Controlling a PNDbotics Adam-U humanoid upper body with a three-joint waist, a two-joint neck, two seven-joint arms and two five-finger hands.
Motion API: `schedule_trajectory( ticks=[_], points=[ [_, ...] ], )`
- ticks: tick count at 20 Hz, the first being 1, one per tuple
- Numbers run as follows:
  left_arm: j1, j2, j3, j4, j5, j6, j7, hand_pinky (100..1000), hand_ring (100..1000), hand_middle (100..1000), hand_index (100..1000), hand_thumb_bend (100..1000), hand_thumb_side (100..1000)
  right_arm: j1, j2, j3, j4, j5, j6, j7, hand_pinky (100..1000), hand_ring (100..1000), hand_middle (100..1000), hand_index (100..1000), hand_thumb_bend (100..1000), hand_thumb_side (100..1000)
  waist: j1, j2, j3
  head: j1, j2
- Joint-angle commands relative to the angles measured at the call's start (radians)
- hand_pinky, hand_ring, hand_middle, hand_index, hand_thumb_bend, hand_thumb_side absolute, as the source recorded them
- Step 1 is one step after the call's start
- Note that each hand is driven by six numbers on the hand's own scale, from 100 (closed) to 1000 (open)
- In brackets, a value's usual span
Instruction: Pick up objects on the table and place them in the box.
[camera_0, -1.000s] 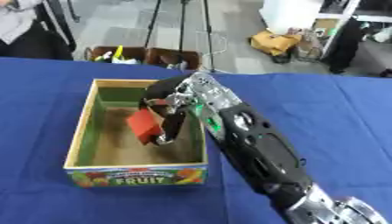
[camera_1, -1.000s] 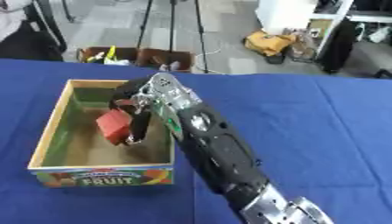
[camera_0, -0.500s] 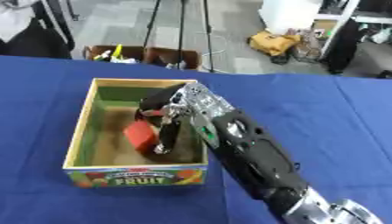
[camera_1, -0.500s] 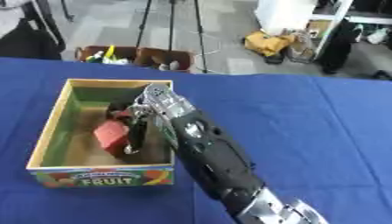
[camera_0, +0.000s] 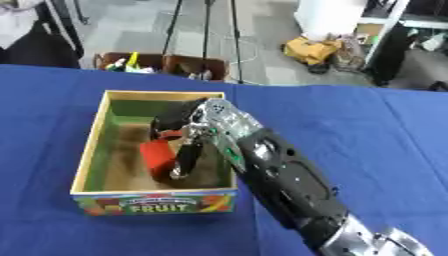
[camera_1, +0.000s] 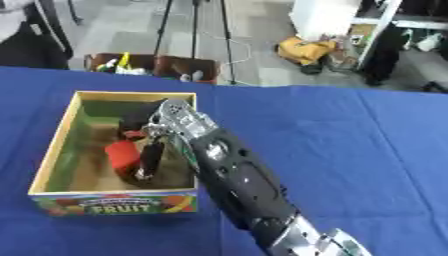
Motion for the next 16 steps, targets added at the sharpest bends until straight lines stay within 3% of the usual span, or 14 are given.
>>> schedule_trajectory(
  ticks=[1,5,10,13,15,16],
  points=[
    [-0.008,0.018,0.002,-0.020,-0.002,-0.001,0.004,276,633,543,469,100,851,-0.026,-0.022,-0.008,-0.060,0.053,-0.138,0.136,705,894,886,860,604,518,0.008,-0.026,-0.001,-0.003,-0.001],
    [-0.006,0.017,0.002,-0.020,-0.002,-0.001,0.004,276,633,543,469,100,852,-0.026,-0.024,-0.027,-0.125,0.084,-0.131,0.127,715,901,893,872,610,534,0.011,-0.027,-0.003,-0.005,0.003],
    [-0.002,0.018,0.004,-0.020,-0.003,-0.001,0.006,275,632,542,469,100,851,-0.029,-0.044,-0.069,-0.213,0.030,-0.112,0.101,705,889,881,872,576,592,0.015,-0.029,-0.011,-0.007,0.018],
    [-0.001,0.017,0.006,-0.020,-0.004,0.000,0.007,275,631,542,468,100,850,-0.033,-0.063,-0.116,-0.278,-0.014,-0.088,0.065,687,874,864,873,506,697,0.018,-0.028,-0.018,0.003,0.027],
    [0.001,0.017,0.008,-0.020,-0.005,0.000,0.010,275,631,542,468,100,850,-0.030,-0.074,-0.153,-0.326,-0.043,-0.064,0.036,673,854,835,870,383,832,0.021,-0.028,-0.023,0.012,0.031],
    [0.002,0.017,0.009,-0.020,-0.005,0.000,0.011,275,631,542,468,100,850,-0.027,-0.081,-0.172,-0.350,-0.058,-0.050,0.021,672,852,833,871,380,837,0.022,-0.028,-0.027,0.017,0.033]
  ],
)
